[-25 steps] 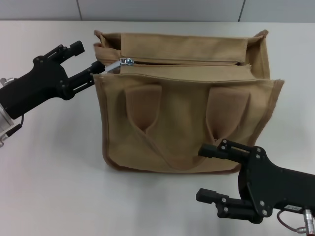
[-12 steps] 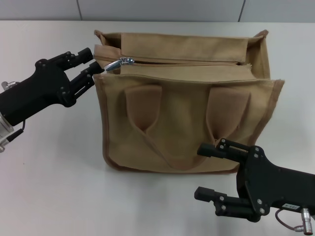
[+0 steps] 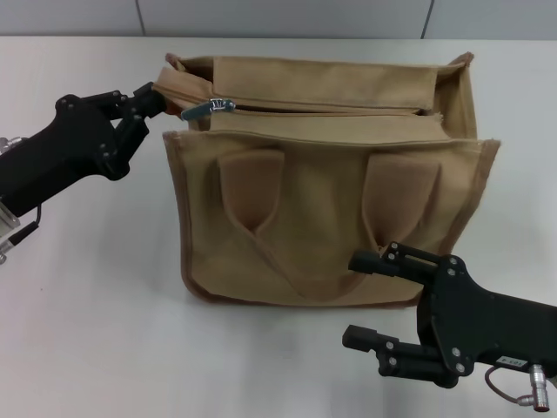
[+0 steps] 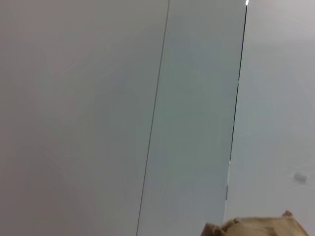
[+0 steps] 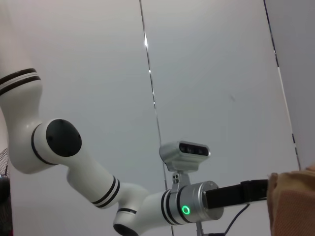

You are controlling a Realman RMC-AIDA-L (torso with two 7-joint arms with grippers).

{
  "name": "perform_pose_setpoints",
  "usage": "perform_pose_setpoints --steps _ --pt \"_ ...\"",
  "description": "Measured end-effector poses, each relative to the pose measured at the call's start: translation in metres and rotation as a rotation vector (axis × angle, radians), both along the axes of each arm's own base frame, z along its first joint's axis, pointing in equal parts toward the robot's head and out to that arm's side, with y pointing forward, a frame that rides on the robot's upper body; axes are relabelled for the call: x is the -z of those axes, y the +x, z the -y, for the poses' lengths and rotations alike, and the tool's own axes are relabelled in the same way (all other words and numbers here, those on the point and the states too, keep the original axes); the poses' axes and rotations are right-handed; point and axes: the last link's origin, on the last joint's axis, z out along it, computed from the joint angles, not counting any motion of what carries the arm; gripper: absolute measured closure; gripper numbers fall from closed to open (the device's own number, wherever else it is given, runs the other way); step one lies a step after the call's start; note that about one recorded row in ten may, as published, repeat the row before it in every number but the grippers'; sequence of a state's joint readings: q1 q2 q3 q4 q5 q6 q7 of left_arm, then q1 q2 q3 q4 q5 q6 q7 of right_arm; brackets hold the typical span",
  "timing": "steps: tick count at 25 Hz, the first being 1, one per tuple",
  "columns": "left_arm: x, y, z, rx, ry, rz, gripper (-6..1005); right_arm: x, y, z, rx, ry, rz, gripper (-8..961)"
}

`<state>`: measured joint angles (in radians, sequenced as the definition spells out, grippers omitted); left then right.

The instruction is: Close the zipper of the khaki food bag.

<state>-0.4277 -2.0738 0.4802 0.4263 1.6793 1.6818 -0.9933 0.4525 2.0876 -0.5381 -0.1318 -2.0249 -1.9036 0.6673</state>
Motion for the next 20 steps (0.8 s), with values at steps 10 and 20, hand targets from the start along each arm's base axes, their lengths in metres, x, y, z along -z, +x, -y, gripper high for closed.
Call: perform_pose_setpoints --steps 10,20 --pt "-0.0019 -0.0058 0.0014 -0.009 0.019 -0.032 972 0.0012 0.001 -0.0031 0.012 0.011 0.013 216" --pt "0.0057 -0.0017 0.0049 0.07 -0.033 -0.135 703 0.0012 -0.0004 -0.0052 0.007 0.013 0.014 216"
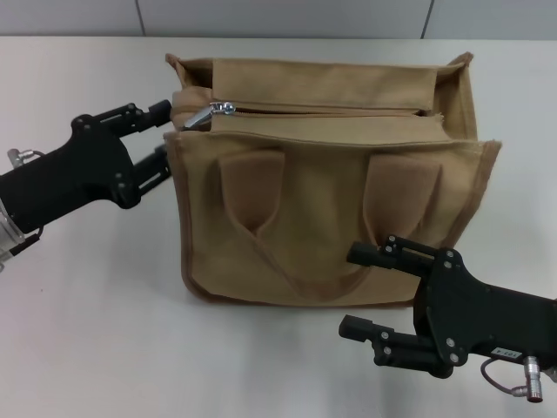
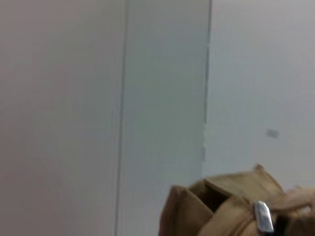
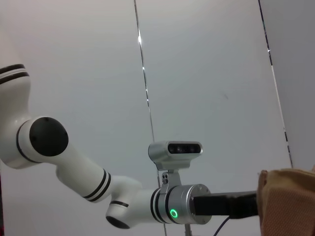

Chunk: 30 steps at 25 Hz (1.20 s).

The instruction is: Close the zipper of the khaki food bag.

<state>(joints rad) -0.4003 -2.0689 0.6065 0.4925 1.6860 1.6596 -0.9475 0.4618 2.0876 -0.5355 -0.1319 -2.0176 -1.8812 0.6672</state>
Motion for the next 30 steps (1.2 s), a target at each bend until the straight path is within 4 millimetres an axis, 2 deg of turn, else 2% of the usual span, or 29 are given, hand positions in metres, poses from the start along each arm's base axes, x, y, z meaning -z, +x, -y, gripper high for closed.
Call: perform_pose_setpoints --steps 5,11,17,22,23,30 --pt "-0.006 -0.008 0.001 -0.012 0.011 -0.077 587 0.0 0.0 0.0 0.002 0.001 0.001 216" --pt "-0.002 -0.015 -0.005 -0.048 0.032 -0.142 348 0.002 -0.001 -0.002 0.007 0.001 0.004 216" --pt "0.007 -0.013 -0.003 -0.013 0.018 -0.179 339 0.004 -0.002 -0.003 0.012 -0.003 0.007 216" --pt "0.0 -0.004 -0.007 -0.014 0.074 -0.088 340 0.004 -0.002 -0.003 0.009 -0.003 0.007 216" --pt "-0.006 -0.003 -0.01 -0.049 0.115 -0.013 341 0.004 -0.002 -0.003 0.01 -0.003 0.006 216" --pt "-0.01 -0.004 -0.012 -0.084 0.14 0.046 342 0.005 -0.002 -0.002 0.015 0.006 -0.001 216"
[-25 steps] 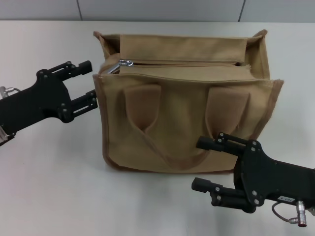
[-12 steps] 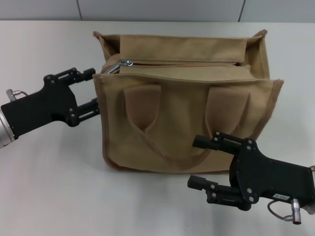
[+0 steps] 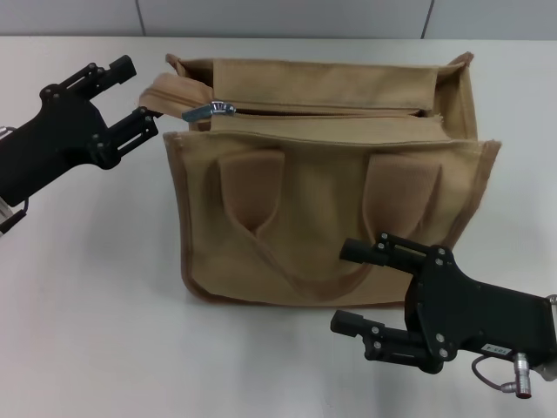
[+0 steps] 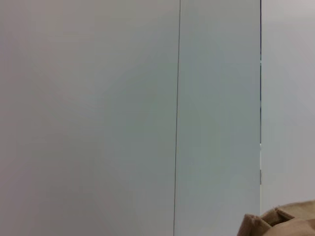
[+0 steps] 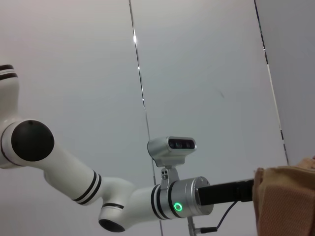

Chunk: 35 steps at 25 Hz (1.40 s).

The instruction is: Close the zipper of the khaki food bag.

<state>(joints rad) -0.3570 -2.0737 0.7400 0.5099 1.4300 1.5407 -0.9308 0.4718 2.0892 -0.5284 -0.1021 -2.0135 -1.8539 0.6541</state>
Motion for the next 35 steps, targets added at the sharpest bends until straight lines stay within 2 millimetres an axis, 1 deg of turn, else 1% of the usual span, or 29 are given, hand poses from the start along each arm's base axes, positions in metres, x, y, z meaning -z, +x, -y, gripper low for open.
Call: perform_pose_setpoints --steps 5,8,12,20,25,35 --pt "0.001 -0.001 0.004 0.0 -0.007 0.007 343 0.0 0.0 -0.001 0.004 0.008 0.001 216" --pt "0.0 -0.002 0.013 0.009 -0.005 0.05 344 0.0 0.0 -0.002 0.005 0.009 0.005 216" --pt "0.0 -0.002 0.016 0.008 -0.004 0.079 346 0.0 0.0 -0.002 0.003 0.011 0.006 216" --pt "0.004 -0.003 0.019 0.016 -0.014 0.072 351 0.0 0.0 -0.002 0.0 0.012 0.006 216" --pt "0.003 -0.001 0.027 0.053 0.001 0.087 531 0.001 0.0 -0.001 0.004 0.008 0.002 216" --pt "0.008 -0.001 0.029 0.052 -0.01 0.089 801 0.003 0.001 0.003 0.012 -0.001 -0.003 217"
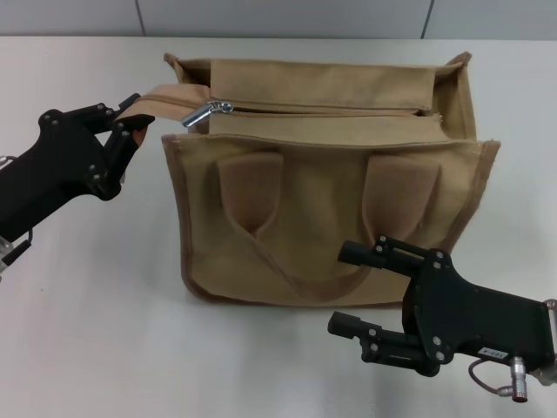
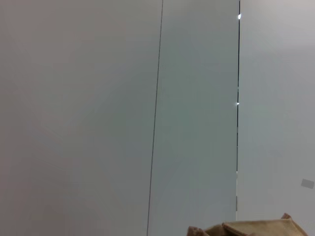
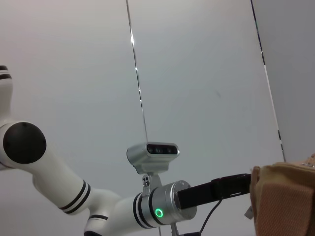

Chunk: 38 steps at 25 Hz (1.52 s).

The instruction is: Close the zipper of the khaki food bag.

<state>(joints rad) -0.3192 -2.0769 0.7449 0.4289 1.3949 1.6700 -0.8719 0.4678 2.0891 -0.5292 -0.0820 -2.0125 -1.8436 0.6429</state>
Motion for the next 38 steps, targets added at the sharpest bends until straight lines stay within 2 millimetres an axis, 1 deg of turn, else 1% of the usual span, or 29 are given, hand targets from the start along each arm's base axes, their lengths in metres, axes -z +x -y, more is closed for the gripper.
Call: perform_pose_setpoints --steps 6,7,8,9,10,11,13,15,16,17,18,19,20,21,22,23,24,26,27,28,29,32,33,34,35,37,38 --pt "0.003 0.003 0.0 -0.001 -0.005 0.046 972 0.001 -0.005 0.002 0.028 0.003 -0.053 217" --pt "0.003 0.003 0.0 -0.001 -0.005 0.046 972 0.0 -0.007 0.001 0.037 0.005 -0.076 217" --pt "0.005 0.01 -0.002 0.014 -0.01 0.093 973 -0.001 -0.011 0.002 0.06 0.004 -0.126 217" --pt "0.006 0.013 -0.003 0.018 -0.013 0.109 973 -0.001 -0.011 0.002 0.06 0.004 -0.126 217" --pt "0.006 0.014 -0.004 0.022 -0.015 0.12 973 -0.005 -0.015 0.003 0.099 -0.015 -0.198 217" --pt "0.007 0.017 -0.004 0.027 -0.017 0.135 973 -0.005 -0.015 0.003 0.099 -0.015 -0.198 217" --pt "0.007 0.023 -0.005 0.053 -0.02 0.173 972 -0.014 -0.017 0.0 0.17 -0.064 -0.294 217" --pt "0.007 0.025 -0.005 0.062 -0.022 0.182 972 -0.017 -0.017 -0.002 0.192 -0.093 -0.321 217" --pt "0.008 0.03 -0.006 0.081 -0.031 0.199 972 -0.02 -0.018 -0.003 0.21 -0.117 -0.342 217" --pt "0.01 0.033 -0.006 0.09 -0.038 0.208 972 -0.023 -0.018 -0.007 0.231 -0.153 -0.36 217" --pt "0.011 0.036 -0.008 0.098 -0.045 0.215 971 -0.028 -0.021 -0.016 0.283 -0.256 -0.392 217" --pt "0.013 0.039 -0.009 0.105 -0.054 0.224 971 -0.028 -0.021 -0.016 0.283 -0.256 -0.392 217" --pt "0.014 0.042 -0.011 0.113 -0.063 0.231 971 -0.032 -0.023 -0.026 0.33 -0.349 -0.408 217" --pt "0.015 0.047 -0.014 0.126 -0.073 0.24 971 -0.032 -0.023 -0.026 0.33 -0.349 -0.408 217" --pt "0.015 0.049 -0.015 0.13 -0.081 0.245 971 -0.033 -0.025 -0.032 0.356 -0.398 -0.413 217" --pt "0.015 0.054 -0.019 0.134 -0.106 0.261 971 -0.034 -0.029 -0.042 0.404 -0.473 -0.422 217" --pt "0.015 0.054 -0.019 0.134 -0.106 0.261 971 -0.034 -0.029 -0.042 0.404 -0.473 -0.422 217" --pt "0.018 0.06 -0.025 0.124 -0.145 0.289 970 -0.03 -0.033 -0.054 0.472 -0.535 -0.431 217" --pt "0.018 0.06 -0.025 0.124 -0.145 0.289 970 -0.03 -0.033 -0.054 0.472 -0.535 -0.431 217" --pt "0.019 0.062 -0.029 0.106 -0.164 0.303 970 -0.024 -0.037 -0.058 0.5 -0.564 -0.436 217" --pt "0.019 0.062 -0.029 0.106 -0.164 0.303 970 -0.024 -0.037 -0.058 0.5 -0.564 -0.436 217" --pt "0.021 0.065 -0.036 0.075 -0.209 0.317 969 -0.016 -0.047 -0.062 0.521 -0.622 -0.449 217" --pt "0.022 0.066 -0.038 0.072 -0.219 0.316 969 -0.015 -0.052 -0.066 0.533 -0.665 -0.451 217" --pt "0.022 0.066 -0.038 0.072 -0.221 0.316 969 -0.015 -0.052 -0.066 0.533 -0.665 -0.451 217" --pt "0.021 0.067 -0.039 0.074 -0.226 0.319 969 -0.014 -0.058 -0.071 0.55 -0.723 -0.451 217" --pt "0.021 0.068 -0.039 0.075 -0.23 0.322 969 -0.014 -0.06 -0.073 0.558 -0.748 -0.449 217" --pt "0.018 0.07 -0.041 0.078 -0.248 0.339 968 -0.015 -0.063 -0.079 0.582 -0.792 -0.439 217"
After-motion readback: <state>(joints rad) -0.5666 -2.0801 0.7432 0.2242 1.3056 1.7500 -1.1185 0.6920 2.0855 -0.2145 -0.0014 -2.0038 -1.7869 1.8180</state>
